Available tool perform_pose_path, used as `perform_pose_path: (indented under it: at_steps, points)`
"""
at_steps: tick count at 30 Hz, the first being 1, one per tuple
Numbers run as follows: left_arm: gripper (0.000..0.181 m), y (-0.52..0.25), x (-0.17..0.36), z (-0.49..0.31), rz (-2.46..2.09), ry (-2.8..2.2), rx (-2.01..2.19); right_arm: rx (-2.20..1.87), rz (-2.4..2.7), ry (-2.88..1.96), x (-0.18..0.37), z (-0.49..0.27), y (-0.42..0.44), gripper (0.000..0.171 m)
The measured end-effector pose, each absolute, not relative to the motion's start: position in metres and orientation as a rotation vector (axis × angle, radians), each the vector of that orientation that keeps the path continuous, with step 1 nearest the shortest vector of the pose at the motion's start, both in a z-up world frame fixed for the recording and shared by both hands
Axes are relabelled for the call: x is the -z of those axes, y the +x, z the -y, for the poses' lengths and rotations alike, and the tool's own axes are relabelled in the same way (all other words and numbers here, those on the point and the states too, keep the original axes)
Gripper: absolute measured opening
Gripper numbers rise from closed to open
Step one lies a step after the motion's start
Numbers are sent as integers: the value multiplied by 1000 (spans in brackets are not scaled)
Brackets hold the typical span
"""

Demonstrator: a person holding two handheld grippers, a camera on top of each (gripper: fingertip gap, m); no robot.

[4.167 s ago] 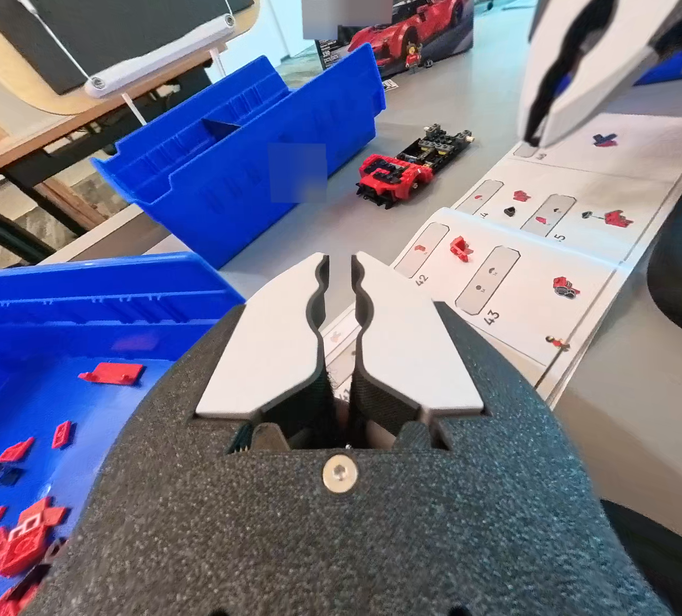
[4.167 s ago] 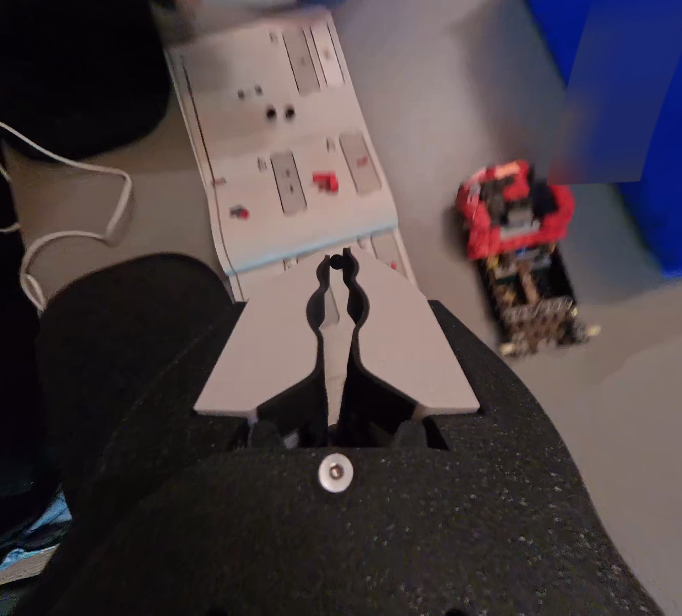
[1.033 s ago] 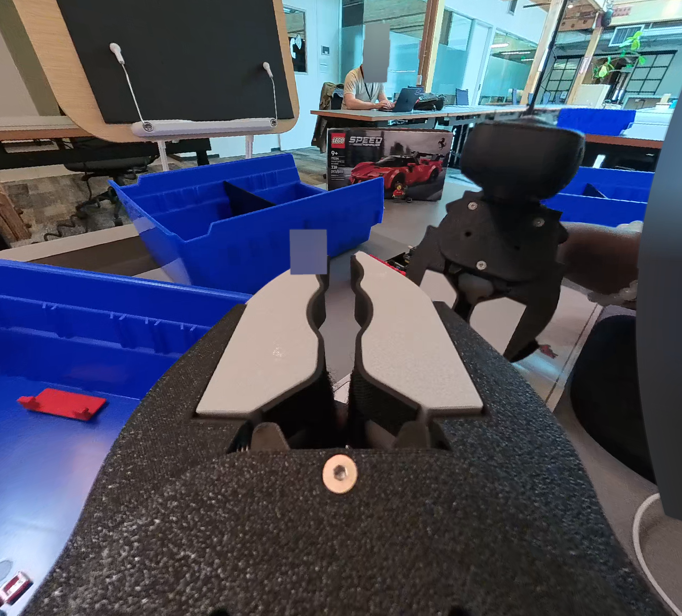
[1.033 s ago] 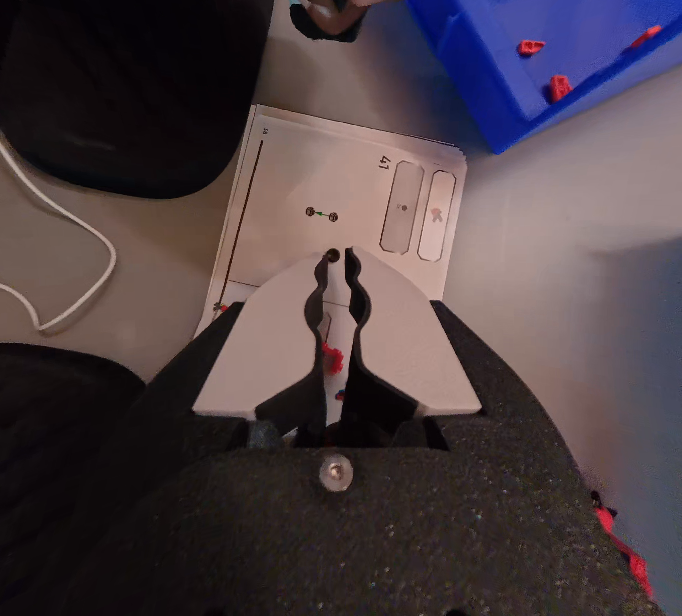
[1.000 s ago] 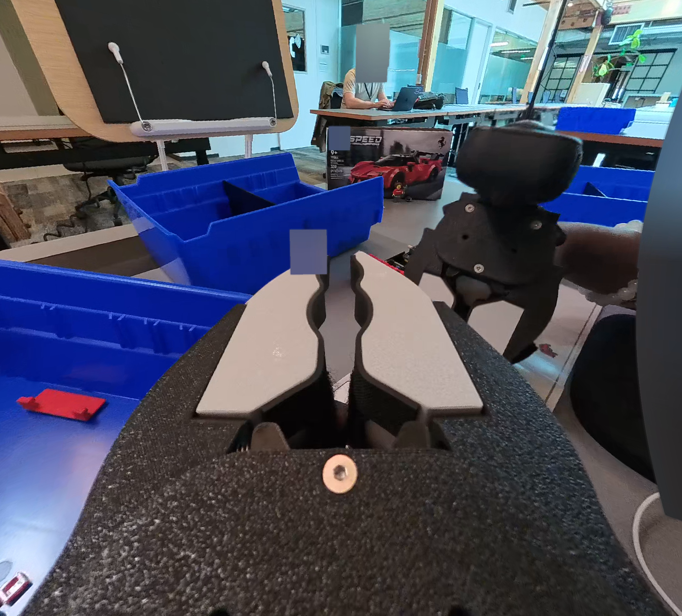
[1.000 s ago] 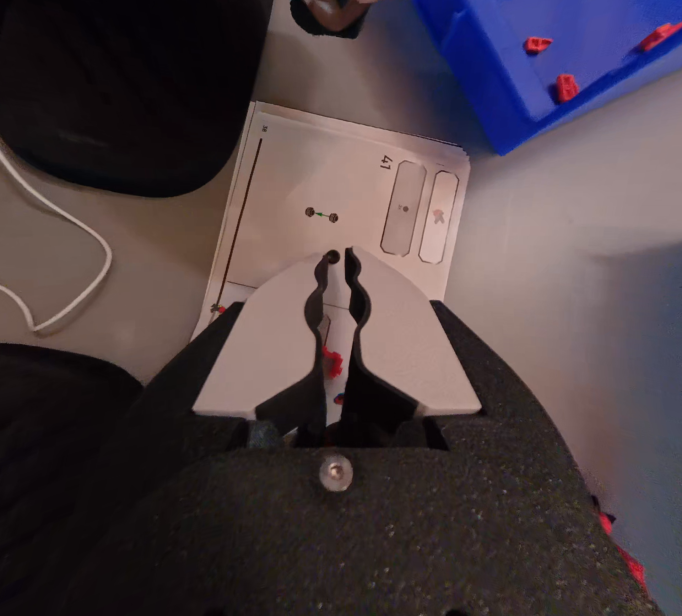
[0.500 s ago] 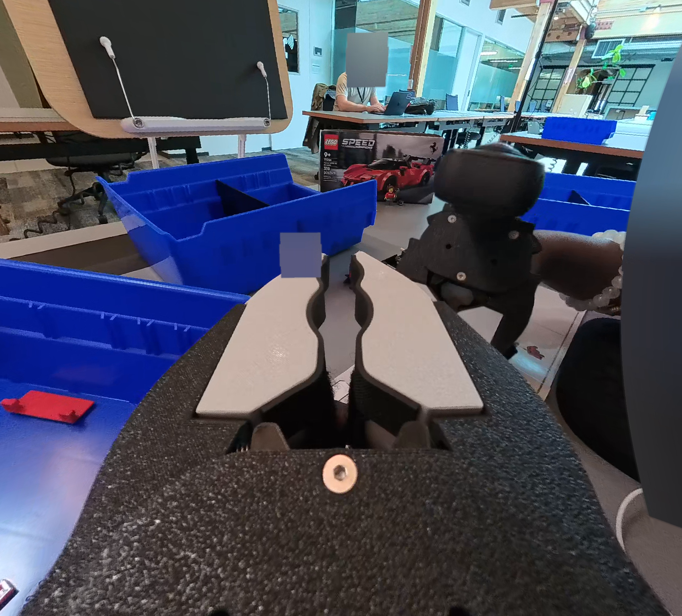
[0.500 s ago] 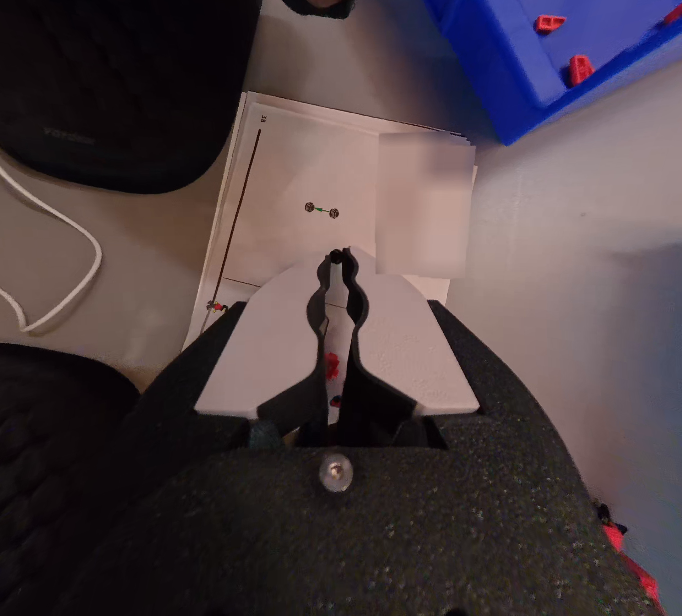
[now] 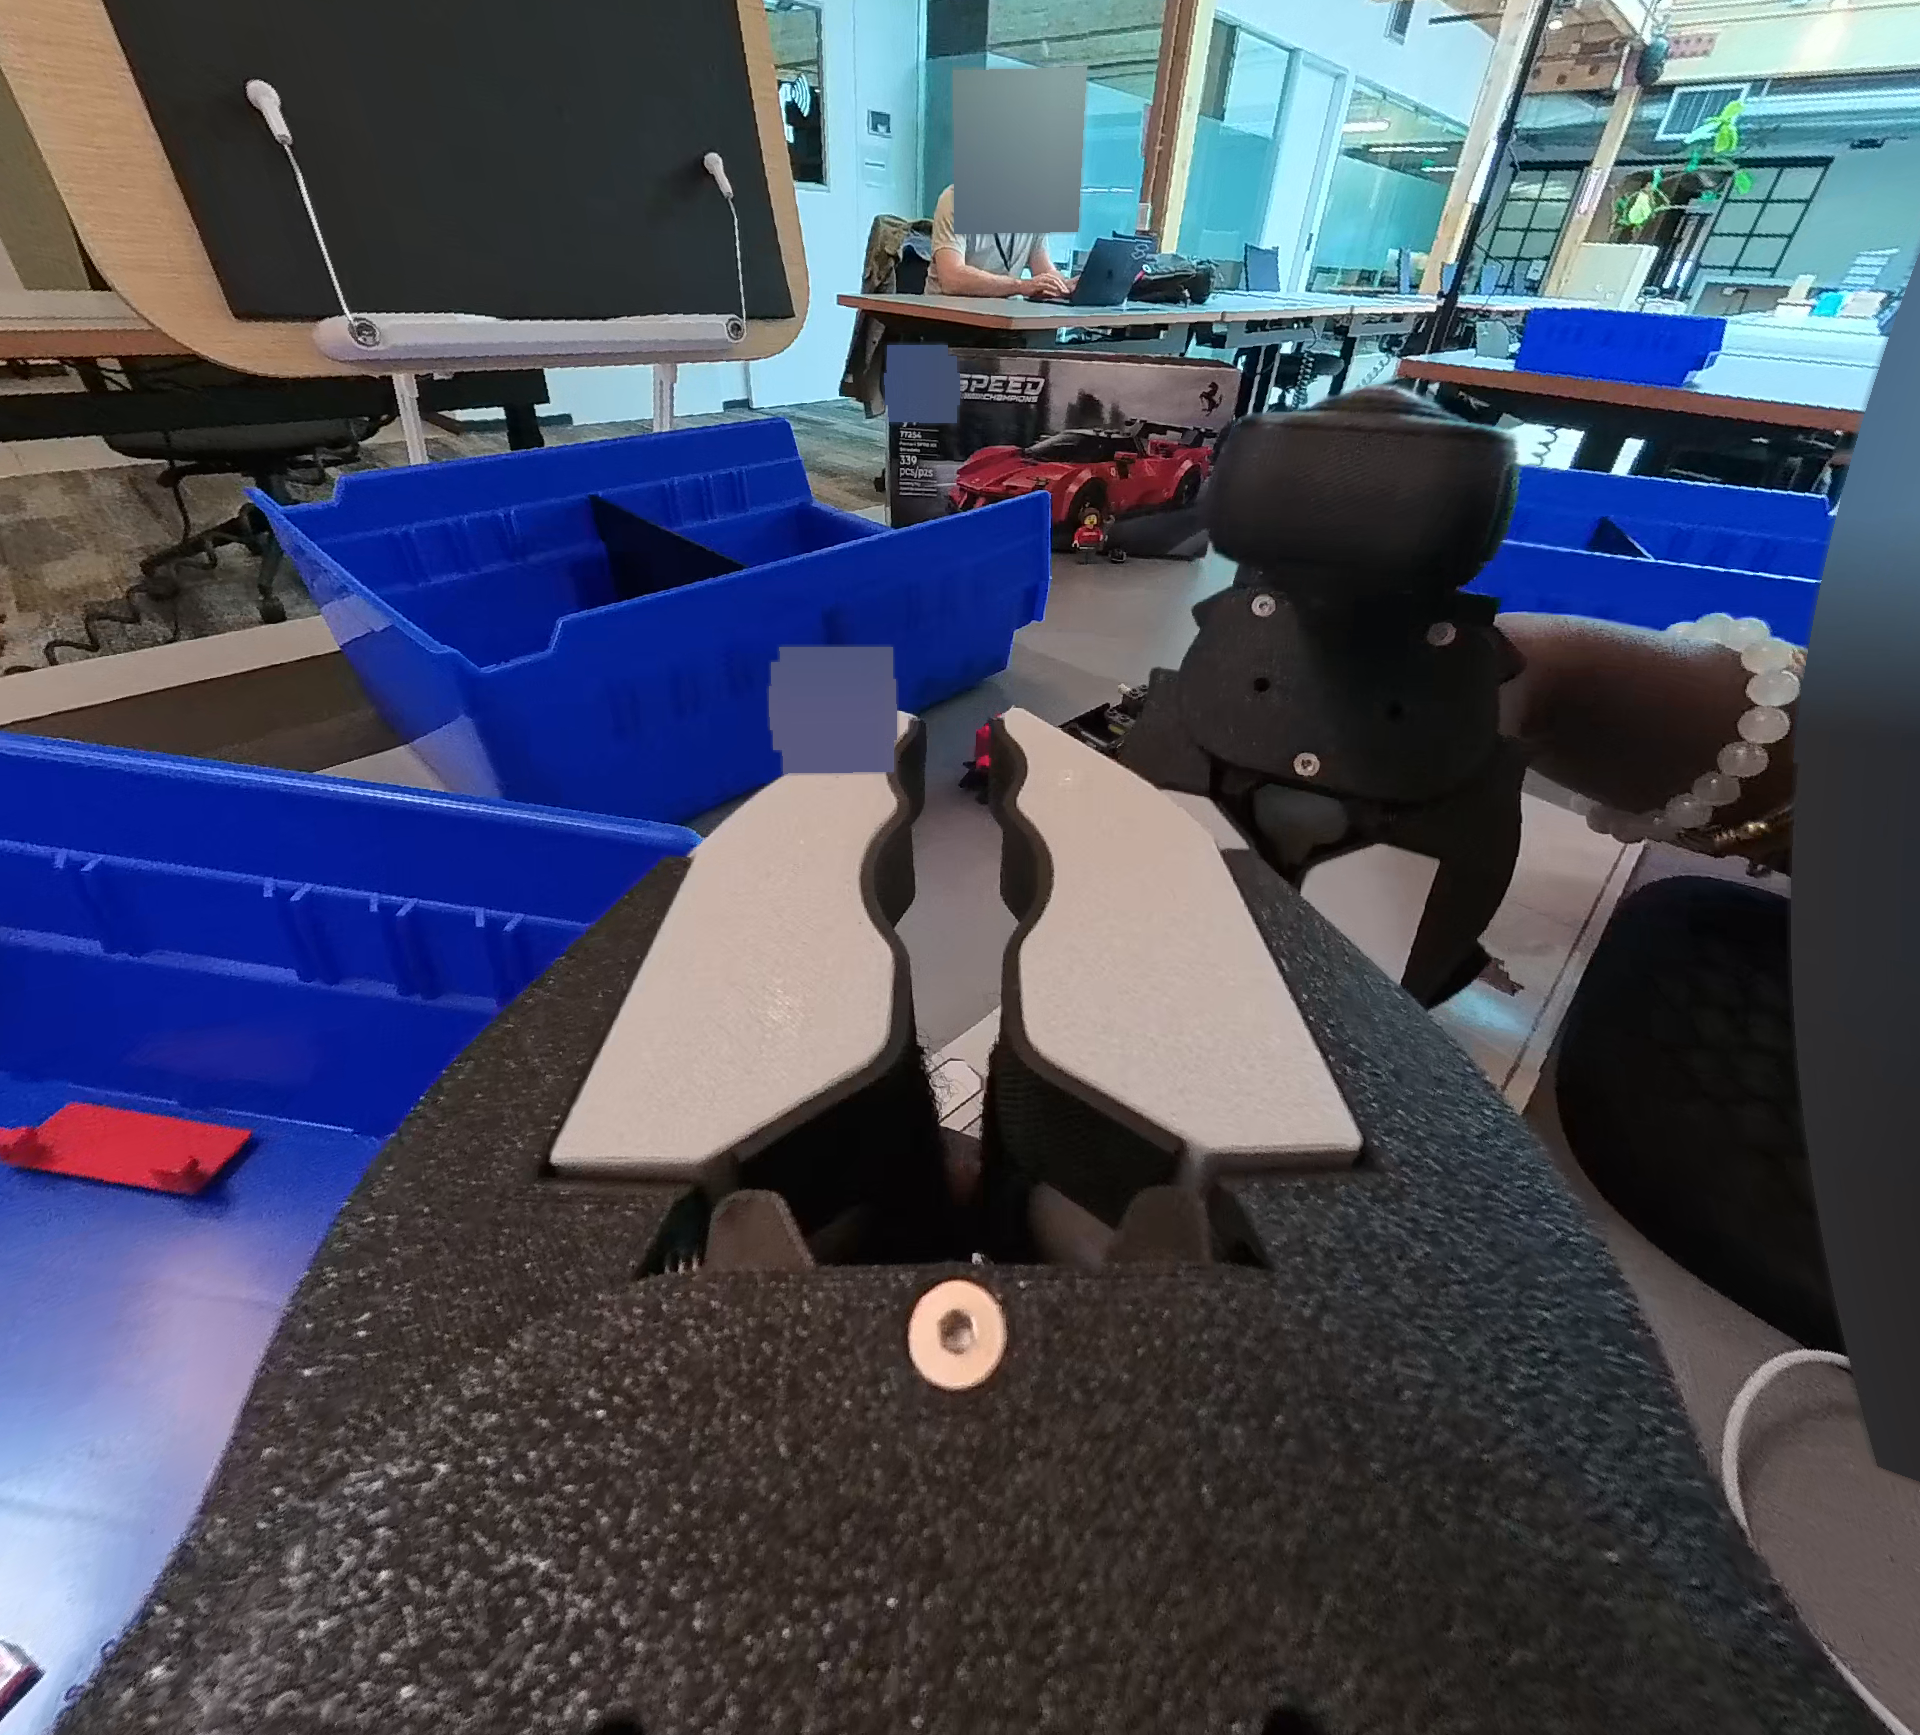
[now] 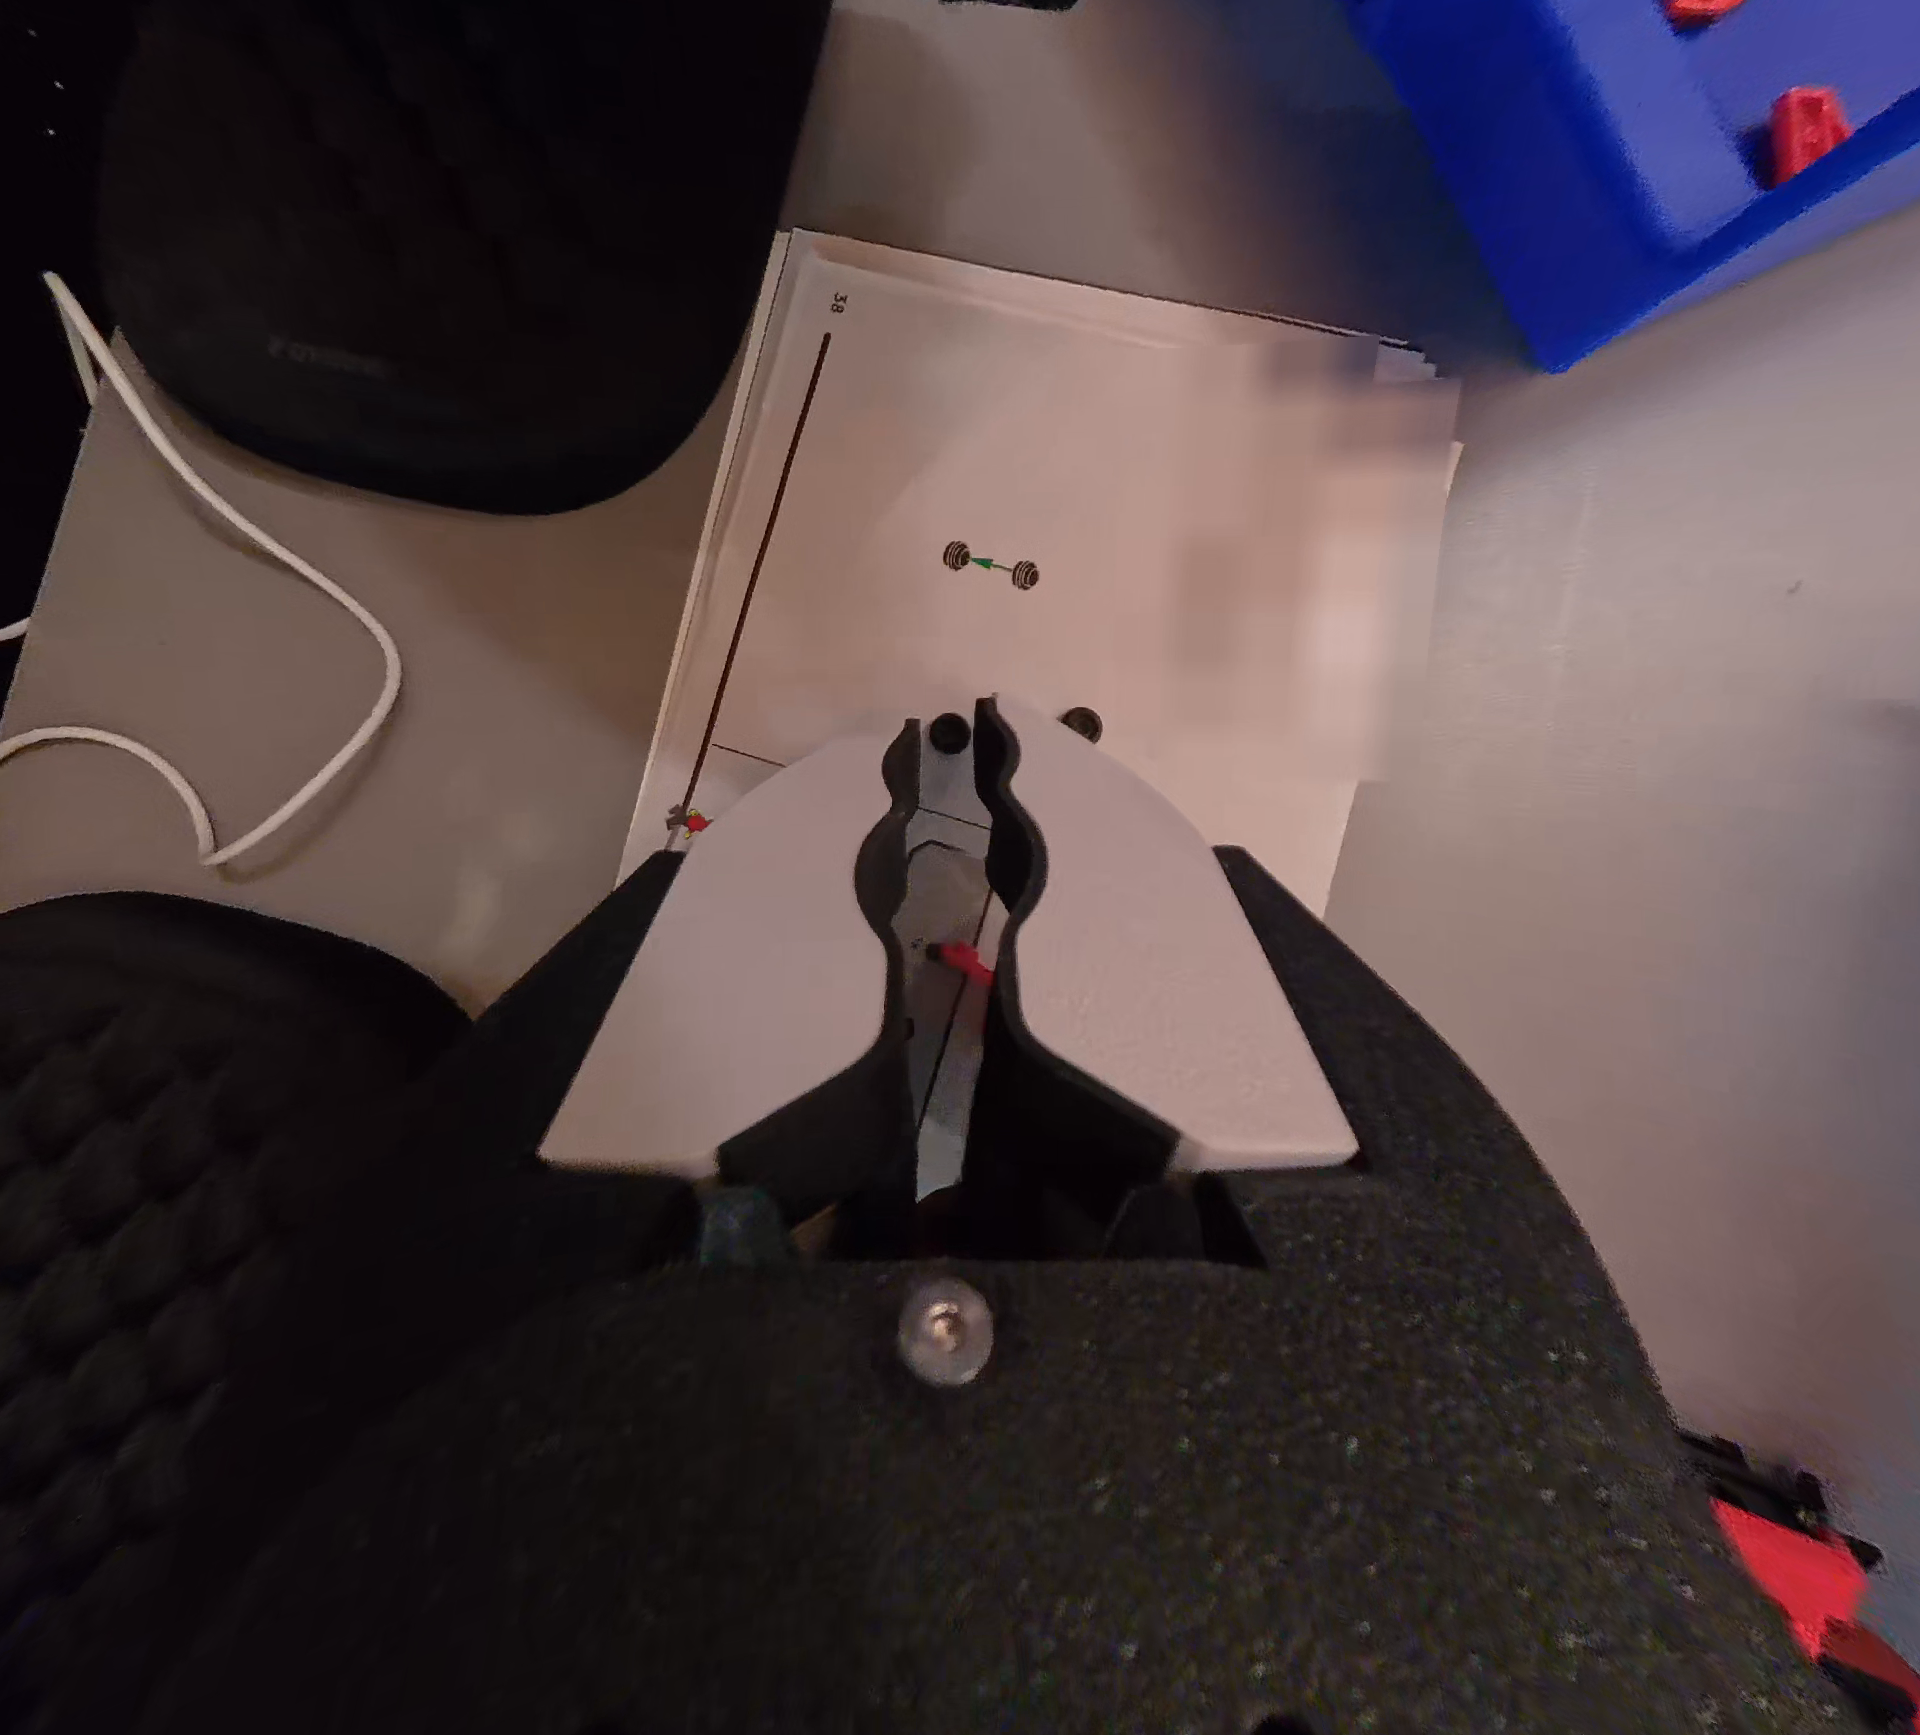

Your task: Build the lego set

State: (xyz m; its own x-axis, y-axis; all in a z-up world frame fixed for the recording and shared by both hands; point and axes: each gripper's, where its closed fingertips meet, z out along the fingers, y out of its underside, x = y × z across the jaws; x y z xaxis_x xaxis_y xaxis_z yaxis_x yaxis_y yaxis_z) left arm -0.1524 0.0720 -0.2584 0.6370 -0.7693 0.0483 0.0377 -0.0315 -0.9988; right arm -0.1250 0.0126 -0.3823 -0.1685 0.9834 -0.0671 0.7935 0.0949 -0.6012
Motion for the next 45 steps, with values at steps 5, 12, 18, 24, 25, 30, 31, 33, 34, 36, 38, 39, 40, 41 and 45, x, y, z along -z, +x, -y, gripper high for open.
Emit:
perform_pose_path:
  at_steps: [5,12,18,24,25,30,31,33,34,36,38,39,40,41,45]
  points:
    - [11,-152,259,-72,-654,-1475,724,-715,2016,-1738,380,-18,-122,9]
    - [11,-151,260,-72,-659,-1478,724,-647,2071,-1729,382,-14,-122,9]
    - [11,-152,259,-72,-654,-1475,728,-626,2095,-1731,387,-13,-123,7]
    - [11,-151,259,-71,-658,-1474,730,-618,2095,-1731,388,-12,-123,6]
    - [11,-152,259,-71,-657,-1474,730,-627,2090,-1731,387,-12,-123,6]
    - [11,-156,254,-74,-627,-1458,715,-666,1968,-1752,371,-29,-124,6]
    - [11,-157,254,-74,-620,-1455,715,-682,1946,-1758,369,-33,-124,6]
    - [11,-158,253,-74,-614,-1456,723,-696,1943,-1764,370,-35,-126,6]
    - [11,-158,254,-74,-614,-1459,726,-689,1951,-1767,372,-35,-126,6]
    - [11,-158,254,-74,-613,-1458,725,-676,1964,-1775,376,-36,-126,6]
    - [11,-158,254,-74,-615,-1458,724,-682,1968,-1782,378,-36,-127,6]
    - [11,-158,254,-74,-617,-1458,725,-679,1969,-1786,379,-36,-127,6]
    - [11,-158,254,-74,-618,-1458,725,-676,1970,-1789,380,-37,-127,6]
    - [11,-158,254,-74,-618,-1458,725,-679,1971,-1794,380,-37,-127,6]
    - [11,-158,254,-74,-615,-1458,726,-670,1993,-1809,383,-36,-127,6]
